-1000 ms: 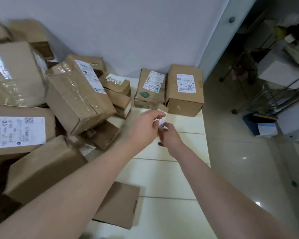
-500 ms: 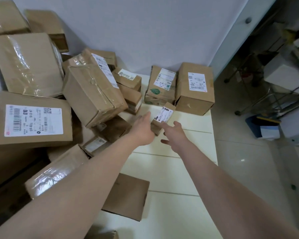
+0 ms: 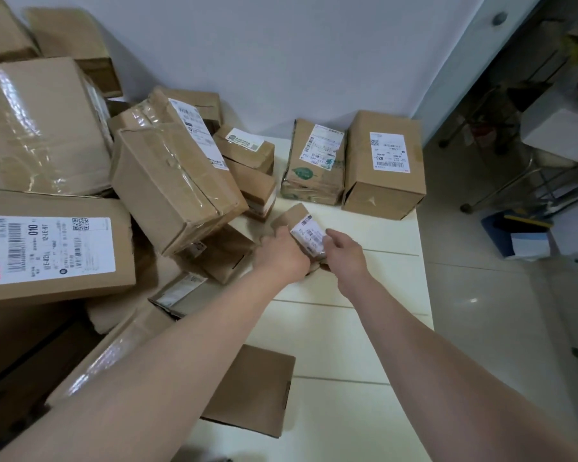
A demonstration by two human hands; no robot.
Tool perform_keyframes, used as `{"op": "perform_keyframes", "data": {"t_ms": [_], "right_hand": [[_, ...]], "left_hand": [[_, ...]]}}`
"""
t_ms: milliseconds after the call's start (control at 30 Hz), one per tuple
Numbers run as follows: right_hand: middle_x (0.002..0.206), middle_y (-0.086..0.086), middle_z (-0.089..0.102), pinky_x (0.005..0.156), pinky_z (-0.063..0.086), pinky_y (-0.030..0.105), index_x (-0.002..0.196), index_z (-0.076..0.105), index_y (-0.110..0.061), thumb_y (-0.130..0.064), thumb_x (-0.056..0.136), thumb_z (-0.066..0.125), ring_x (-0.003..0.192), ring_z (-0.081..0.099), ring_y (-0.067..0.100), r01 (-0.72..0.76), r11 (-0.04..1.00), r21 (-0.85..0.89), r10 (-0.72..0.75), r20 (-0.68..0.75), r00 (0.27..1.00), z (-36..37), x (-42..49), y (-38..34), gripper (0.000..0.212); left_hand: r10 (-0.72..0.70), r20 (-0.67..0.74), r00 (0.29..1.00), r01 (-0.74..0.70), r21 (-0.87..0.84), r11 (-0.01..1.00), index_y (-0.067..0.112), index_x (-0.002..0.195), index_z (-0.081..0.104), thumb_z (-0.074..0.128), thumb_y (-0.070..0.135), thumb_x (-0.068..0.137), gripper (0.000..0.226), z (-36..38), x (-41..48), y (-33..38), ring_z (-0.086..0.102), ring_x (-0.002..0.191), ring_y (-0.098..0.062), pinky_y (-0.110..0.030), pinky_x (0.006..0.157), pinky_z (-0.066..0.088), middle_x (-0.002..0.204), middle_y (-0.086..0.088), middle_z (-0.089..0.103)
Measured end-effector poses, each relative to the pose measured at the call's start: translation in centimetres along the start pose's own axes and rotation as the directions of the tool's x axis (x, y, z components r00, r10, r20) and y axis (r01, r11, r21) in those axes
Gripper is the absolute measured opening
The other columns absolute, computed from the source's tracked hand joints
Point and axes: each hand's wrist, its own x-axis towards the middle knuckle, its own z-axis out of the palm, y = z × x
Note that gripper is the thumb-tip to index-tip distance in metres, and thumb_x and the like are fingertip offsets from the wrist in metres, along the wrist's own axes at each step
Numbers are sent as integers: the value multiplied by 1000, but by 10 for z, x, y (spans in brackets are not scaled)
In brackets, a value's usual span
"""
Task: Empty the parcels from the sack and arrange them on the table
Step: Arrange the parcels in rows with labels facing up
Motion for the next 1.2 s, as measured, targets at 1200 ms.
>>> {"op": "perform_keyframes", "data": {"t_ms": [1200], "right_hand": [[129, 1, 50, 84, 59, 43, 134, 49, -28, -63, 83, 60, 116, 53, 26, -72, 974, 213, 11, 272, 962, -54, -114, -44, 63]], "left_hand": [[-116, -491, 863, -354, -753, 554, 30, 153, 14, 68, 29, 79, 92, -3, -119, 23, 41, 112, -18, -26, 93, 31, 138, -4, 31]]}}
